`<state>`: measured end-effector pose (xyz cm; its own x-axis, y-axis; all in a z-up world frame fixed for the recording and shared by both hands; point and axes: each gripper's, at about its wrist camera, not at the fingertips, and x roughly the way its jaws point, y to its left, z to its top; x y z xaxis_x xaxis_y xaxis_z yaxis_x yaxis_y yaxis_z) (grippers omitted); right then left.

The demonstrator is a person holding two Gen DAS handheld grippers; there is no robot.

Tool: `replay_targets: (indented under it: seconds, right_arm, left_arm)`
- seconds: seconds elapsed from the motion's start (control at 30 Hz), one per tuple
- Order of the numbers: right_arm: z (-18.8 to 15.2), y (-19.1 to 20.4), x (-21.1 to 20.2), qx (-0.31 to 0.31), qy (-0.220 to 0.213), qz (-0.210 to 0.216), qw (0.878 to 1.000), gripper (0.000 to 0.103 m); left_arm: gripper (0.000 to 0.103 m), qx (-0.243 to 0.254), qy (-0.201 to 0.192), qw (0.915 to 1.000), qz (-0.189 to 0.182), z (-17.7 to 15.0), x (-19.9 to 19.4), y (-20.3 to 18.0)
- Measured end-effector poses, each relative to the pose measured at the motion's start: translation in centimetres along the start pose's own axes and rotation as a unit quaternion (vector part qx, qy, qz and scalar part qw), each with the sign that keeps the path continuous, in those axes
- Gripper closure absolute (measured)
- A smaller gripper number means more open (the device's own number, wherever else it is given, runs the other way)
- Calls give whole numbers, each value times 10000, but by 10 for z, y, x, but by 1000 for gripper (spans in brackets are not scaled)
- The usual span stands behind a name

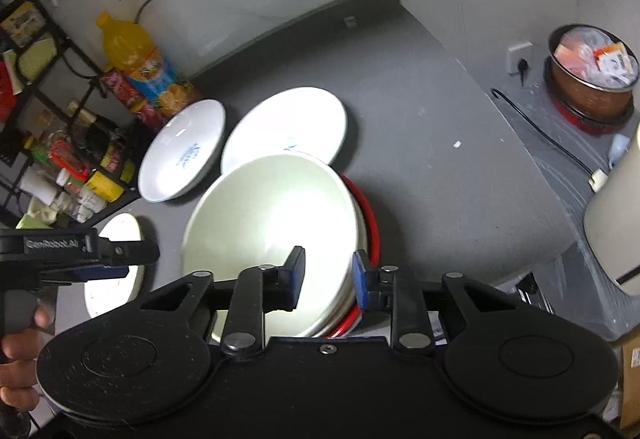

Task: Organize plates and bowls
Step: 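Open the right gripper and lift it off the bowl stack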

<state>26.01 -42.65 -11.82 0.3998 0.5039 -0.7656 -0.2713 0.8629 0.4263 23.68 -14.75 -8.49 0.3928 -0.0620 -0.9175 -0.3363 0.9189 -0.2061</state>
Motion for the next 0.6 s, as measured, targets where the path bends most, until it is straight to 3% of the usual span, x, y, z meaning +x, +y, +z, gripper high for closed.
replay_targets:
  seconds: [0.3, 0.43, 0.6]
  right_arm:
    - [17, 18, -8, -383, 5, 272, 9989, 47]
    - [26, 32, -4, -568, 6, 410, 9975, 42]
    - [36, 52, 5, -749, 7, 551, 9957, 20]
  left_arm:
    - [26, -479, -135, 9981, 376, -2, -15, 33]
    - [22, -659, -221, 9967, 419, -4, -24, 47]
    - [17, -779, -491, 9939, 610, -4, -37, 61]
